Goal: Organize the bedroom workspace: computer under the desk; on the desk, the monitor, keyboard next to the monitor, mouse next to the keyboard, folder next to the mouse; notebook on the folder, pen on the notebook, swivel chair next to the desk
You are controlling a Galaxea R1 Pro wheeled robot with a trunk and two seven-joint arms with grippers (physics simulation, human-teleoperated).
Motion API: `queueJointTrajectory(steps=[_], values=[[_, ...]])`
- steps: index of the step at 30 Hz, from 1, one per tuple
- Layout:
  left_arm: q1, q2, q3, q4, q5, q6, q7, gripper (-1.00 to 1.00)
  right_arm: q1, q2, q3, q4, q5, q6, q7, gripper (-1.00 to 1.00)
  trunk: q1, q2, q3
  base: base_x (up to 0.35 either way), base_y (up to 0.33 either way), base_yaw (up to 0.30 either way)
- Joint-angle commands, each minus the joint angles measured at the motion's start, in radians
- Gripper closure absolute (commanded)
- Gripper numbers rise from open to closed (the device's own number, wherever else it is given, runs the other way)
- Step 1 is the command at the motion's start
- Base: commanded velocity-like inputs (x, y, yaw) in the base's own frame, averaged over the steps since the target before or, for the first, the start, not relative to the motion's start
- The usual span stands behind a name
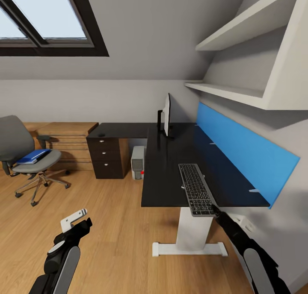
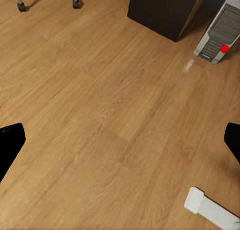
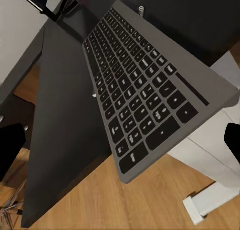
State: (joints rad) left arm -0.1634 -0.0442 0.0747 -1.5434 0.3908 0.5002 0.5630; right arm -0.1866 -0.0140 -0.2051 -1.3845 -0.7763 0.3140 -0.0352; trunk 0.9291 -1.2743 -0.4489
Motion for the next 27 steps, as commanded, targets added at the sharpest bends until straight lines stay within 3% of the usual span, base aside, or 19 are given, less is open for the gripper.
queueJointTrajectory(steps=[1, 5, 6, 7, 13, 16, 21, 27], values=[[-0.001, 0.0, 0.001, -0.001, 0.01, 0.003, 0.006, -1.0, -0.001, 0.0, -0.002, -0.001, -0.021, -0.001, -0.004, -1.0, 0.0, -0.001, -0.001, 0.0, 0.0, 0.0], [-0.001, 0.0, 0.001, -0.001, 0.01, 0.003, 0.006, -1.0, -0.001, 0.0, -0.014, 0.01, -0.154, -0.043, -0.004, -1.0, 0.0, -0.001, -0.001, 0.0, 0.0, 0.0], [-0.001, 0.0, 0.001, -0.001, 0.01, 0.003, 0.006, -1.0, -0.001, -0.002, -0.022, 0.03, -0.262, -0.06, -0.005, -1.0, 0.0, -0.001, -0.001, 0.0, 0.0, 0.0], [-0.001, 0.0, 0.001, -0.001, 0.01, 0.003, 0.006, -1.0, -0.001, -0.004, -0.025, 0.048, -0.334, -0.066, -0.005, -1.0, 0.0, -0.001, -0.001, 0.0, 0.0, 0.0], [-0.001, 0.0, 0.001, -0.001, 0.01, 0.003, 0.006, -1.0, -0.003, -0.014, -0.03, 0.133, -0.528, -0.077, -0.006, -1.0, 0.0, -0.001, -0.001, 0.0, 0.0, 0.0], [-0.001, 0.0, 0.0, -0.001, 0.01, 0.003, 0.006, -1.0, -0.005, -0.018, -0.031, 0.17, -0.565, -0.085, -0.014, -1.0, 0.0, -0.001, -0.001, 0.0, 0.0, 0.0], [-0.001, -0.001, 0.0, -0.001, 0.01, 0.003, 0.006, -1.0, -0.005, -0.019, -0.031, 0.179, -0.572, -0.131, -0.028, -1.0, 0.0, -0.001, -0.001, 0.0, 0.0, 0.0], [-0.001, -0.002, 0.0, -0.001, 0.01, 0.002, 0.006, -1.0, -0.005, -0.017, -0.029, 0.178, -0.575, -0.196, -0.044, -1.0, 0.023, -0.043, -0.02, 0.0, 0.0, 0.0]])
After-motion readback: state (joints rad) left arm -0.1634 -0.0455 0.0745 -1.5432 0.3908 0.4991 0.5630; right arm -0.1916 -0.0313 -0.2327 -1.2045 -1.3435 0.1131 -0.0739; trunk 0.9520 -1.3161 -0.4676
